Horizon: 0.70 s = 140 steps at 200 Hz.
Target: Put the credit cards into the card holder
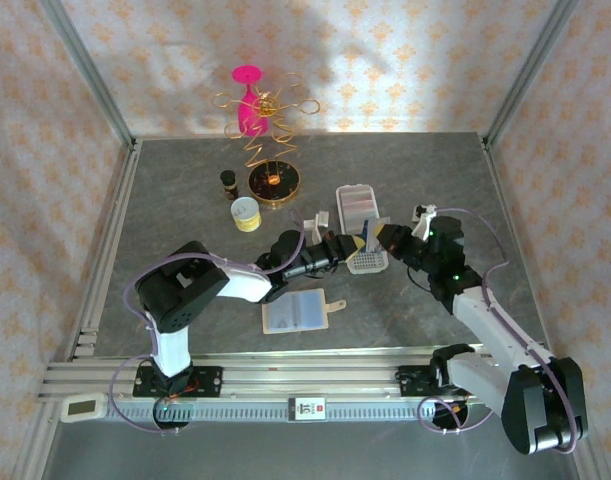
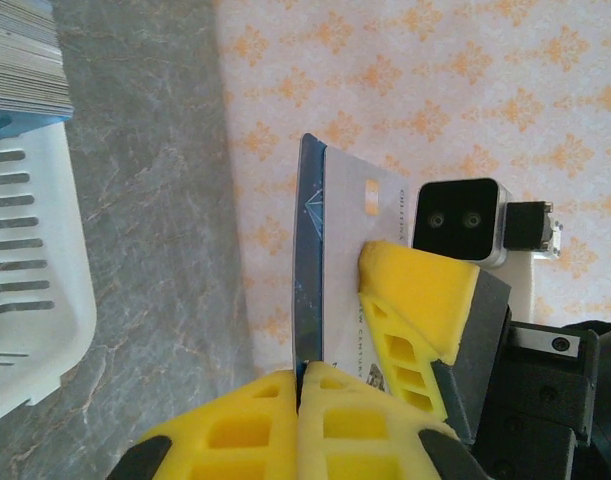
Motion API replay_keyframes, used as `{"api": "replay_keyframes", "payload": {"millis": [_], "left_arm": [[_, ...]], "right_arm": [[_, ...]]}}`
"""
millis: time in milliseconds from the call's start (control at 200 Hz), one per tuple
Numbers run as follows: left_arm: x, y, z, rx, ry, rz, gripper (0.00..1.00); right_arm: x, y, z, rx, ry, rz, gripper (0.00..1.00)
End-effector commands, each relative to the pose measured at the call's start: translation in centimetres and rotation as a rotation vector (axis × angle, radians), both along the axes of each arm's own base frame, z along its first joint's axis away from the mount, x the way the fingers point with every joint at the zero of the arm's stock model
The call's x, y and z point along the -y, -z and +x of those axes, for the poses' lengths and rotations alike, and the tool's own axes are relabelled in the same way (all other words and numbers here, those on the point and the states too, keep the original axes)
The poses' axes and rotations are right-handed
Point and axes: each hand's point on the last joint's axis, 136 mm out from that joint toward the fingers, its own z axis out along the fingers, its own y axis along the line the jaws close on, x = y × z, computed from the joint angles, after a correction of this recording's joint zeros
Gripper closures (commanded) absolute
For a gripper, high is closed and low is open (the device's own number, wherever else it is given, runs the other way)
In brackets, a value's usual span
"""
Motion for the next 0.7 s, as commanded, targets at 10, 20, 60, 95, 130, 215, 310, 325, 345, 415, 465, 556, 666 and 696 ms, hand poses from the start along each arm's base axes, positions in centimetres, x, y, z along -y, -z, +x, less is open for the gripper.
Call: {"api": "replay_keyframes", "payload": {"millis": [10, 20, 60, 95, 130, 215, 310, 325, 345, 415, 465, 556, 666, 696], "left_arm": [[-0.9, -0.8, 0.4, 0.028, -0.043, 0.005, 1.00], [-0.9, -0.8, 0.3, 0.029, -0.042, 0.004, 1.00], [-1.1, -0.8, 0.4, 0.030, -0.048, 0.008, 1.00], [-1.3, -0.8, 0.4, 0.031, -0.052, 0.013, 1.00], [-1.3, -0.6, 0.4, 0.030, -0.053, 0.024, 1.00], [-1.6, -0.2, 0.4, 0.023, -0.058, 0.038, 1.00], [-1.8, -0.1, 0.4, 0.020, -0.063, 0.036, 1.00], [-1.8, 0.0, 0.4, 0.019, -0.062, 0.037, 1.00], [-1.8, 0.1, 0.3, 0.019, -0.060, 0.039, 1.00], [-1.9, 0.1, 0.3, 0.019, -0.063, 0.042, 1.00], [-2.2, 0.2, 0.4, 0.018, -0.069, 0.046, 1.00], [-2.5, 0.3, 0.4, 0.015, -0.076, 0.049, 1.00], [-3.0, 0.6, 0.4, 0.011, -0.084, 0.055, 1.00], [-3.2, 0.7, 0.5, 0.008, -0.087, 0.059, 1.00]], "right_arm": [[0.8, 1.7, 0.2, -0.009, 0.033, -0.055, 0.91], [0.8, 1.8, 0.2, -0.011, 0.034, -0.055, 0.90], [0.9, 2.1, 0.2, -0.016, 0.034, -0.062, 0.87], [0.9, 2.4, 0.2, -0.022, 0.034, -0.066, 0.87], [0.9, 2.6, 0.2, -0.025, 0.035, -0.070, 0.86], [1.0, 2.8, 0.2, -0.025, 0.037, -0.069, 0.85], [0.8, 3.0, 0.2, -0.029, 0.029, -0.065, 0.86], [0.8, 3.1, 0.2, -0.031, 0.029, -0.065, 0.86], [0.8, 3.1, 0.2, -0.032, 0.026, -0.064, 0.86], [0.7, 3.2, 0.1, -0.034, 0.020, -0.065, 0.86], [0.8, 3.4, 0.1, -0.040, 0.021, -0.072, 0.85], [0.9, 3.6, 0.0, -0.044, 0.023, -0.081, 0.86], [0.9, 3.7, 0.0, -0.045, 0.027, -0.084, 0.96], [1.0, 3.8, 0.0, -0.046, 0.027, -0.086, 0.97]]}}
